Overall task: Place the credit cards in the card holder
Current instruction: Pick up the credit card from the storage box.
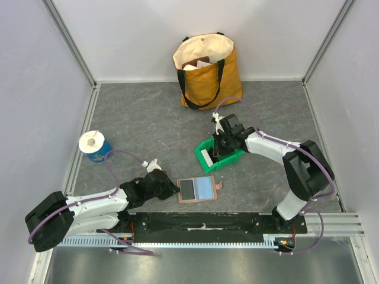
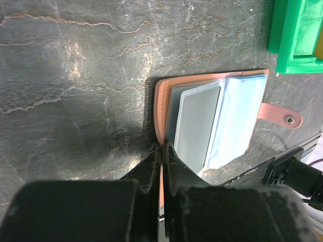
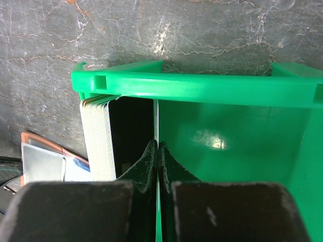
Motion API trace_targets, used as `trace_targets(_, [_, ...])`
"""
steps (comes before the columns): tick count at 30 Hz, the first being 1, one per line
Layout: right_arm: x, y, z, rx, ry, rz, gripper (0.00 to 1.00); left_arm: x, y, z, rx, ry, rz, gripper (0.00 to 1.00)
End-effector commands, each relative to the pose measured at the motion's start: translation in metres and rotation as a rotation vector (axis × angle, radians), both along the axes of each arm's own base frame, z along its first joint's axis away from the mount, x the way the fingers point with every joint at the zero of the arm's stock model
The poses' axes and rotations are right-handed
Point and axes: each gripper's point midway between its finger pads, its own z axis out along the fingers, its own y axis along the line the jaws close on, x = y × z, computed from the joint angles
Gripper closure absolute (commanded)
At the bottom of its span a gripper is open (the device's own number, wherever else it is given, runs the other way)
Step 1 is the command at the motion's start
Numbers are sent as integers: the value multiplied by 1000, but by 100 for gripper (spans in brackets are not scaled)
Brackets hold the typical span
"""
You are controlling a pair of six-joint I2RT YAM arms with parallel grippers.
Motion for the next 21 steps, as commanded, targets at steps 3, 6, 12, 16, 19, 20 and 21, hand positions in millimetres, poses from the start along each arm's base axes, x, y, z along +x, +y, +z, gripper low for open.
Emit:
trace_targets(3, [27, -6, 40, -21, -154, -57, 100, -8, 19, -18, 91, 24, -7, 98])
trace_targets(6, [34, -15, 61, -50, -219, -84, 100, -9, 20, -18, 89, 23, -7, 98])
trace_targets(12, [38, -31, 107, -69, -342, -113, 100, -10, 21, -17, 92, 21, -10, 98])
trace_targets(16, [18, -26, 134, 39, -332, -123, 100, -9, 21, -15, 87, 19, -9, 98])
trace_targets(19, [-9, -11, 141, 203, -258, -129, 100, -9, 21, -16, 88, 21, -6, 98])
trace_targets(20, [-21, -5, 140, 257, -224, -123, 100, -9, 21, -15, 86, 20, -8, 98])
trace_targets(21, [-33, -3, 131, 277, -192, -130, 100, -9, 21, -15, 86, 18, -9, 98])
